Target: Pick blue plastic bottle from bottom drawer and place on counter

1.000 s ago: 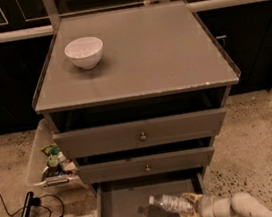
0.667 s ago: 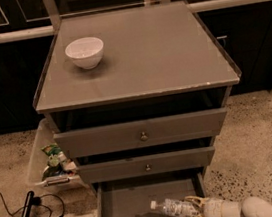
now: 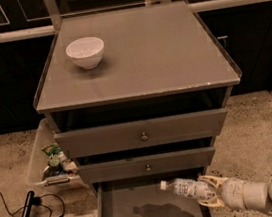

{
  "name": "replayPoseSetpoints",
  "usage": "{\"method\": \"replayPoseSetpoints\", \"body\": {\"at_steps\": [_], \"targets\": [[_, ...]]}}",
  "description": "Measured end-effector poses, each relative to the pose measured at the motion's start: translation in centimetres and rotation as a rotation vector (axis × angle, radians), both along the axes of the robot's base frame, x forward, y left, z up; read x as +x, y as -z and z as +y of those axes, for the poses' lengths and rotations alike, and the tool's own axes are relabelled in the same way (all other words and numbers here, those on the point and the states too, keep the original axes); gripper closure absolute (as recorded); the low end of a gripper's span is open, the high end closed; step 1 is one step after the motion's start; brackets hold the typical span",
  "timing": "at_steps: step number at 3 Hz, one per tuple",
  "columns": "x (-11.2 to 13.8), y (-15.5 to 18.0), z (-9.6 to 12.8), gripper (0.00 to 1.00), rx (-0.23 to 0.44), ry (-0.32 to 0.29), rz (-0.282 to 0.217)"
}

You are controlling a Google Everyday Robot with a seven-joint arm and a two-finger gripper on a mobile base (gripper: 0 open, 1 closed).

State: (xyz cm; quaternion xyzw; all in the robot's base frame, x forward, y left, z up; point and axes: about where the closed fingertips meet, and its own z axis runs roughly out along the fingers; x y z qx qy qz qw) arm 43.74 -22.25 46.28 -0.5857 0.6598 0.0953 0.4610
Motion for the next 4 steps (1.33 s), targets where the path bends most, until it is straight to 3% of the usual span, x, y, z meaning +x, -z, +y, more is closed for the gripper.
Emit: {"method": "replayPoseSetpoints", "body": {"at_steps": [1, 2, 3, 4], "targets": [[0.0, 0.0, 0.0, 1.00, 0.000, 0.000, 0.000], [0.6, -3.1, 0.2, 1.00, -0.038, -0.004, -0.059], [2.0, -9.9, 0.1, 1.00, -0.103, -0.059, -0.158], [3.5, -18.1, -0.2, 1.00, -0.221, -0.169, -0.201]]}}
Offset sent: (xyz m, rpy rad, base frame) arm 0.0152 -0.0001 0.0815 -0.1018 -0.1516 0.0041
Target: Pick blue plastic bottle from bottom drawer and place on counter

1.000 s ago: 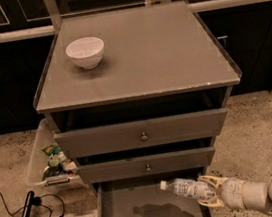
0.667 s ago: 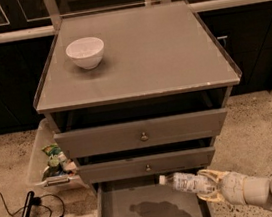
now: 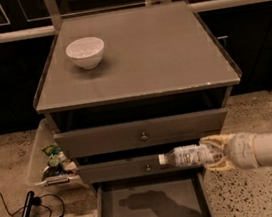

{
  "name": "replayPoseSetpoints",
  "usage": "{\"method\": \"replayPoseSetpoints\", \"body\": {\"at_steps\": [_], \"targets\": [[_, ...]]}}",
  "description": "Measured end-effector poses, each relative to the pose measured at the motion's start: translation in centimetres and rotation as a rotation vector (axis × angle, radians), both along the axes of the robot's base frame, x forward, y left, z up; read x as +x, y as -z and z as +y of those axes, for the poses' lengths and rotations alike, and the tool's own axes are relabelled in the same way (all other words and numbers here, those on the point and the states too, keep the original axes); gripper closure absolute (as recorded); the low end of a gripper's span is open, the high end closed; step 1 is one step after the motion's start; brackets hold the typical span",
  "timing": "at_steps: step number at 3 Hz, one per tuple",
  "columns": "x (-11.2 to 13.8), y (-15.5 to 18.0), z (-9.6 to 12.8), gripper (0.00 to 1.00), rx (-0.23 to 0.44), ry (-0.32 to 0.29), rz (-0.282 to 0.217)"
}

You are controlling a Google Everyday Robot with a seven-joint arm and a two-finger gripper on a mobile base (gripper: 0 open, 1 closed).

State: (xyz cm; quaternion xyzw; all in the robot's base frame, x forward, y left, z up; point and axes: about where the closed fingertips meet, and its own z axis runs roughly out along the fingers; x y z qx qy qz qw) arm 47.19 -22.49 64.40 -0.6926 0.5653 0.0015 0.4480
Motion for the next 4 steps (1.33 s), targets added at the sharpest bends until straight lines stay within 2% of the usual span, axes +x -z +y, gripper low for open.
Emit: {"method": "replayPoseSetpoints", "body": {"at_steps": [1, 2, 3, 4], "targets": [[-0.3, -7.3, -0.3, 1.00, -0.153, -0.072, -0.001], [-1.4, -13.9, 0.0, 1.00, -0.253, -0.124, -0.047], [-1.4, -13.9, 0.0, 1.00, -0.253, -0.124, -0.047], [0.4, -15.6, 0.8, 1.00, -0.258, -0.169, -0.059]]}}
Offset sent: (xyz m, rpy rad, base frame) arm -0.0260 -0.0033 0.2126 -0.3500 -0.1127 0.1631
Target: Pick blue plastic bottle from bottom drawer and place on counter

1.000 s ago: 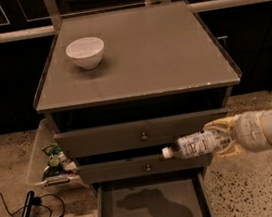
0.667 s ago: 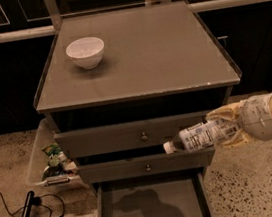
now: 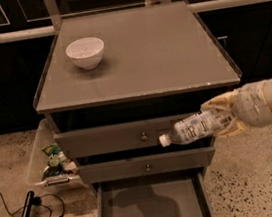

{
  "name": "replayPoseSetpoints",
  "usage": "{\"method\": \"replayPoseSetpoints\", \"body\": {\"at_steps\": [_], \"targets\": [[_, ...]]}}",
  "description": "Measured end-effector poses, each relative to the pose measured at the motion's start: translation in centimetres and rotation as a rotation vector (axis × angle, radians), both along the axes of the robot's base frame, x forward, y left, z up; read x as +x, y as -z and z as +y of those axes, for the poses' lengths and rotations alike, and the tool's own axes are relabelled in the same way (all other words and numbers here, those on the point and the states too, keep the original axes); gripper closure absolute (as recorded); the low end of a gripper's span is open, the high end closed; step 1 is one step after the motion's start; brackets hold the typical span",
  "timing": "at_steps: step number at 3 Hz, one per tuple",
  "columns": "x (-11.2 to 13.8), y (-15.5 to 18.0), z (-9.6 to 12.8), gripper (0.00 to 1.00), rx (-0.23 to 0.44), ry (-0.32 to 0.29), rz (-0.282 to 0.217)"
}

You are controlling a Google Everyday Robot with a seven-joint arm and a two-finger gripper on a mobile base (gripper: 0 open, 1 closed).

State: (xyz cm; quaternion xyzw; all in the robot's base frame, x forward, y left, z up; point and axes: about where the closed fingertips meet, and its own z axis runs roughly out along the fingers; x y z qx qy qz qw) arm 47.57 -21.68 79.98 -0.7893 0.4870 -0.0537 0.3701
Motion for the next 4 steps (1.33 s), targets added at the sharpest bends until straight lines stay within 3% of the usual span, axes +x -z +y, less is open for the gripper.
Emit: {"method": "replayPoseSetpoints", "body": {"at_steps": [2, 3, 4], "targets": [[8.5, -8.8, 2.6, 1.00, -0.049, -0.101, -0.042], [11.3, -12.1, 2.3, 1.00, 0.005, -0.118, -0.041], [13.9, -14.1, 1.0, 1.00, 0.148, -0.067, -0.041]]}}
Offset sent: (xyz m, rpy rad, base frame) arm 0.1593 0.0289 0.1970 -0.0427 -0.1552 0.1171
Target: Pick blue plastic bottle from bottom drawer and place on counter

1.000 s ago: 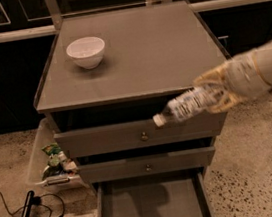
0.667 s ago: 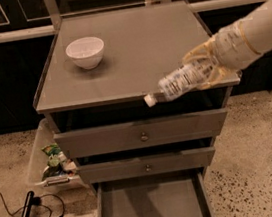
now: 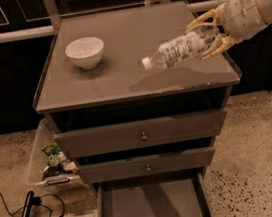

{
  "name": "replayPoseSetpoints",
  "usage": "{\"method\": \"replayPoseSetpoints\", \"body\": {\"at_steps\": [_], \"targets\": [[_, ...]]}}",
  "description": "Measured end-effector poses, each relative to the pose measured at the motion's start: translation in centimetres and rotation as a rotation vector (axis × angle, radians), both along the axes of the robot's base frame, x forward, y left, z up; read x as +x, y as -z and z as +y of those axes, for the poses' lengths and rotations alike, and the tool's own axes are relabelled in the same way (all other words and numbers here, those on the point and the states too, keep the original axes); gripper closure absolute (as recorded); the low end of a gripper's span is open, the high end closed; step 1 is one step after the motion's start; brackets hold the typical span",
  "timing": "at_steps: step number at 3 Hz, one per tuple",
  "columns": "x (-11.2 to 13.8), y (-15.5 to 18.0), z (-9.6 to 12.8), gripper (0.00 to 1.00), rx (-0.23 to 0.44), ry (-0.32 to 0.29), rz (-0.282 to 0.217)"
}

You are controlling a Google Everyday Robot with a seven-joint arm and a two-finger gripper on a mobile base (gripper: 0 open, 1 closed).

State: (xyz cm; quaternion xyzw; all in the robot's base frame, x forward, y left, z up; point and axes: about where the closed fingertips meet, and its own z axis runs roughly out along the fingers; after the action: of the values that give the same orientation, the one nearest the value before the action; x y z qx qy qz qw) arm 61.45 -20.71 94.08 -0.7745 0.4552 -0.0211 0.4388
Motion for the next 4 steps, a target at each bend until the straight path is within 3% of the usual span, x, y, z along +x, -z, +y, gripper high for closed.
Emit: {"method": "replayPoseSetpoints", "body": {"at_steps": [1, 2, 3, 4], "targets": [[2.5, 0.8, 0.4, 1.00, 0.144, 0.035, 0.065], [4.2, 2.1, 1.4, 1.00, 0.225, 0.051, 0.146], [5.7, 4.0, 2.2, 1.00, 0.257, 0.092, 0.249], [6.9, 6.1, 2.1, 1.00, 0.267, 0.192, 0.345]]}}
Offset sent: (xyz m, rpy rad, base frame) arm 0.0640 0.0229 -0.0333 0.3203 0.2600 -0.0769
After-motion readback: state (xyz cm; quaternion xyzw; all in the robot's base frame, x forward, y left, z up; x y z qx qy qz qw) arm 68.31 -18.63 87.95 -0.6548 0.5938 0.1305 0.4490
